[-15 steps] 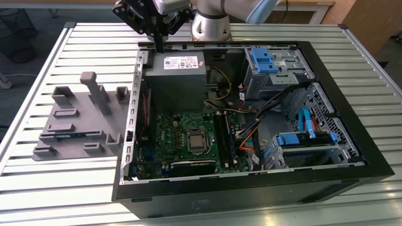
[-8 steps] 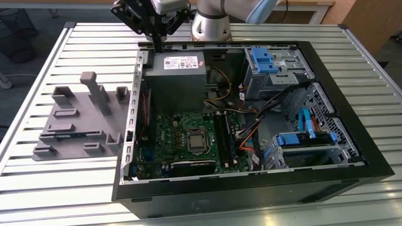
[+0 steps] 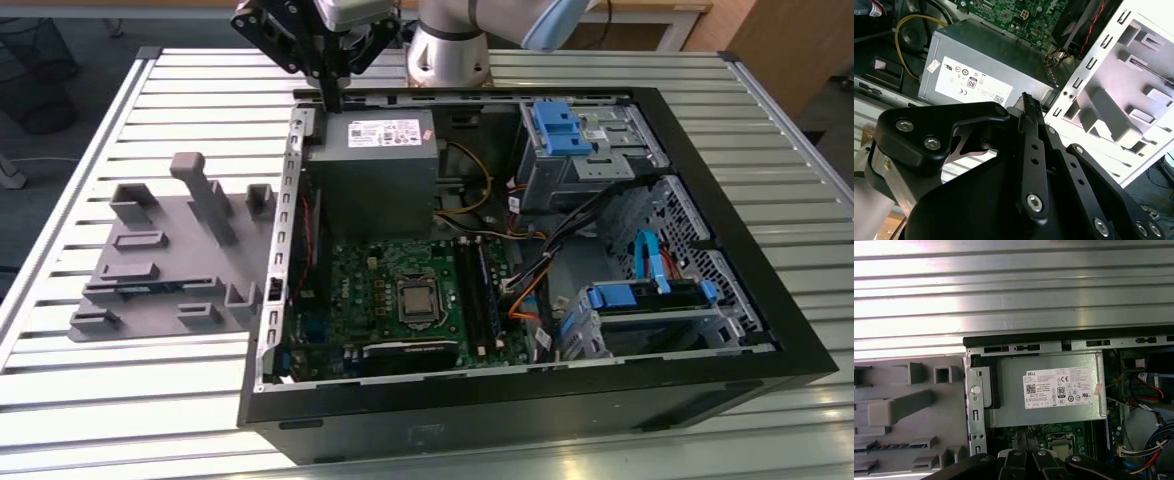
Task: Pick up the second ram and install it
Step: 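Reach for the second ram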
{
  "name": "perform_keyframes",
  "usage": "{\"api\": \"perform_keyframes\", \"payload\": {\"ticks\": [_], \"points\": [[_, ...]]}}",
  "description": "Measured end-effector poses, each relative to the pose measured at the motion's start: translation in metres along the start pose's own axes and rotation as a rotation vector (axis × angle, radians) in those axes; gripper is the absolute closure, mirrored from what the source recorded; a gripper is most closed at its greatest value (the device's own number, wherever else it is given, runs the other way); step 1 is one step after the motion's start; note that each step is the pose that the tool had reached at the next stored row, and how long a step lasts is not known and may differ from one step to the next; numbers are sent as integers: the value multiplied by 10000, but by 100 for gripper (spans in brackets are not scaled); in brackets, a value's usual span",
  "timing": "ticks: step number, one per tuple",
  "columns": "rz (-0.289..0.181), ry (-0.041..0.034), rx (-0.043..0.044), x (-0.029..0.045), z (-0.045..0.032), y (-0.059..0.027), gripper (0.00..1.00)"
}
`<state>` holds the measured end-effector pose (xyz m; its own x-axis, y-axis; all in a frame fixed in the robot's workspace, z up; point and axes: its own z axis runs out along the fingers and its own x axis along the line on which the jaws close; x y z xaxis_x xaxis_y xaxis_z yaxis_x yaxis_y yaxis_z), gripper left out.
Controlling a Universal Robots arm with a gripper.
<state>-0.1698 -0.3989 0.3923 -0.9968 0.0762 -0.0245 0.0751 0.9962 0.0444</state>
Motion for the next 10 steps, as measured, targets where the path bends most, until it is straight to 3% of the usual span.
{"api": "perform_keyframes", "payload": {"ticks": [10], "points": [[0, 0, 0, 36, -1, -3, 89]]}}
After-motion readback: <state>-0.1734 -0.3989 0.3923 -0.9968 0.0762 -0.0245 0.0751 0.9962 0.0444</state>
